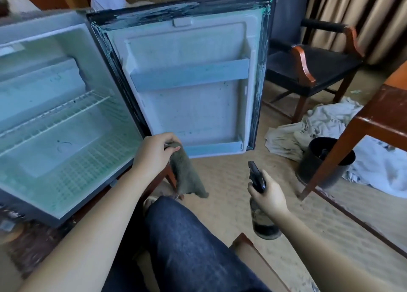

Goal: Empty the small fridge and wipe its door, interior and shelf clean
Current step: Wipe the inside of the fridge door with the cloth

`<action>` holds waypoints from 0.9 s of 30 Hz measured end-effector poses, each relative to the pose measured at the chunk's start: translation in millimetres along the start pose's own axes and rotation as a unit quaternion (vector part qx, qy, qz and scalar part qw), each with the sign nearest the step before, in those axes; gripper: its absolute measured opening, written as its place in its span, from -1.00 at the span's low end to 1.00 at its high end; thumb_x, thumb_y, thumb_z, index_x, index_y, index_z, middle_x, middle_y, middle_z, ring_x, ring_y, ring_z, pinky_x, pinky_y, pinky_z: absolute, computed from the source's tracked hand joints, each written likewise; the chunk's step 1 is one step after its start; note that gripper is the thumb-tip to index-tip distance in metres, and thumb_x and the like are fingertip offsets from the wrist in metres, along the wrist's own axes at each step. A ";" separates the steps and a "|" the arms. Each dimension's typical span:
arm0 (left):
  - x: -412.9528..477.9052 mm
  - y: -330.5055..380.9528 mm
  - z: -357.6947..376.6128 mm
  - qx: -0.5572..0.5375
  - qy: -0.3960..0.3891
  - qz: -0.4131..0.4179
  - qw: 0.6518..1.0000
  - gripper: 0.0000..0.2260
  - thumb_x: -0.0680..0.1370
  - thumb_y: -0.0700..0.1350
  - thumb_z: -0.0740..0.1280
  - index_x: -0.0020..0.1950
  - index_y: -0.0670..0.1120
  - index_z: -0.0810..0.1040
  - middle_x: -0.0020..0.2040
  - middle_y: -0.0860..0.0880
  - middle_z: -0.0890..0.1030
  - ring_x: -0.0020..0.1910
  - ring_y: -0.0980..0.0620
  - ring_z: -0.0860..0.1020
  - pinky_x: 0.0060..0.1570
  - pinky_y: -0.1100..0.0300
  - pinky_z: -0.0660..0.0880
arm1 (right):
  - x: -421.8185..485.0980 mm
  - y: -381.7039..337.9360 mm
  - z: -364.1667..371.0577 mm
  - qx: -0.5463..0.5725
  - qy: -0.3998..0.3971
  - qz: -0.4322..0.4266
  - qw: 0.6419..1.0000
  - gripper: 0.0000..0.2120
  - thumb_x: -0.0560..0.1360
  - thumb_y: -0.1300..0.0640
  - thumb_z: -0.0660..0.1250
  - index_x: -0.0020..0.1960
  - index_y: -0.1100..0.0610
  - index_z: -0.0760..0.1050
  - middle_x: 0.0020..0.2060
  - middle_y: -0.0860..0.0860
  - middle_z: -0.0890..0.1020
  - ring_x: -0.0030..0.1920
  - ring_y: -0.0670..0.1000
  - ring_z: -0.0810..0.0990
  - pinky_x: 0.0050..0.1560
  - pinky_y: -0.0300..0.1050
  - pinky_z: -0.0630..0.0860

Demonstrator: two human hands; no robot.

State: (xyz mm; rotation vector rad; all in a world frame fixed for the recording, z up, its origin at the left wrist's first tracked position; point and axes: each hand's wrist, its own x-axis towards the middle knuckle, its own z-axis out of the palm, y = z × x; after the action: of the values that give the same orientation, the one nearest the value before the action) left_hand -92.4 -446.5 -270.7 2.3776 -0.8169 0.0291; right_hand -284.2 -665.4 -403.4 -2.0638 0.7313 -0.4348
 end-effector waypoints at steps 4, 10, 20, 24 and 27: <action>10.6 5.9 -28.6 -0.025 0.035 0.007 0.999 -0.80 0.51 -0.23 0.41 -0.17 0.09 0.60 -0.15 0.06 0.68 -0.07 0.06 0.63 -0.04 0.10 0.55 | 22.8 -81.9 -12.3 0.080 0.043 -0.093 0.992 -0.78 0.45 0.19 0.34 0.06 0.00 0.46 -0.12 -0.07 0.62 -0.11 -0.04 0.58 -0.11 -0.08 0.48; 33.4 25.2 -77.1 -0.055 0.107 0.045 0.992 -0.80 0.48 -0.25 0.44 -0.16 0.07 0.62 -0.19 0.03 0.66 -0.10 0.00 0.64 0.01 0.00 0.57 | 59.8 -226.6 -41.5 0.155 0.112 -0.242 0.951 -0.80 0.44 0.11 0.31 0.06 0.07 0.48 -0.14 -0.06 0.62 -0.15 0.07 0.64 -0.07 -0.02 0.56; 24.6 -0.5 -121.8 -0.039 0.170 0.023 0.984 -0.88 0.51 -0.23 0.41 -0.07 0.00 0.65 -0.17 0.10 0.62 -0.09 0.09 0.59 -0.01 0.20 0.50 | 66.7 -279.2 11.9 0.118 0.059 -0.289 0.948 -0.75 0.40 0.09 0.29 0.07 0.09 0.48 -0.17 0.03 0.63 -0.15 0.13 0.58 -0.14 0.12 0.54; 7.7 -34.9 -143.3 -0.031 0.188 -0.025 0.981 -0.88 0.49 -0.22 0.43 -0.06 0.00 0.66 -0.11 0.05 0.67 -0.04 0.05 0.63 0.08 0.07 0.56 | 58.4 -300.9 59.5 0.128 0.010 -0.294 0.947 -0.81 0.39 0.10 0.29 0.00 0.07 0.47 -0.23 -0.01 0.62 -0.19 0.10 0.58 -0.14 0.09 0.55; -6.9 -56.0 -159.3 -0.030 0.191 -0.053 0.980 -0.89 0.50 -0.22 0.43 -0.04 -0.03 0.66 -0.10 0.06 0.67 -0.03 0.05 0.63 0.11 0.07 0.55 | 55.1 -310.8 88.6 0.113 0.012 -0.272 0.956 -0.85 0.39 0.08 0.29 -0.07 0.12 0.45 -0.36 0.00 0.53 -0.28 0.11 0.52 -0.20 0.06 0.52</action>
State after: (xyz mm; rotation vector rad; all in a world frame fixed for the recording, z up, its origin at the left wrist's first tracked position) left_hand -39.2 -318.6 -173.9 2.2538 -0.5000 0.4008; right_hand -89.2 -508.3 -191.9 -2.0222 0.1009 -0.8102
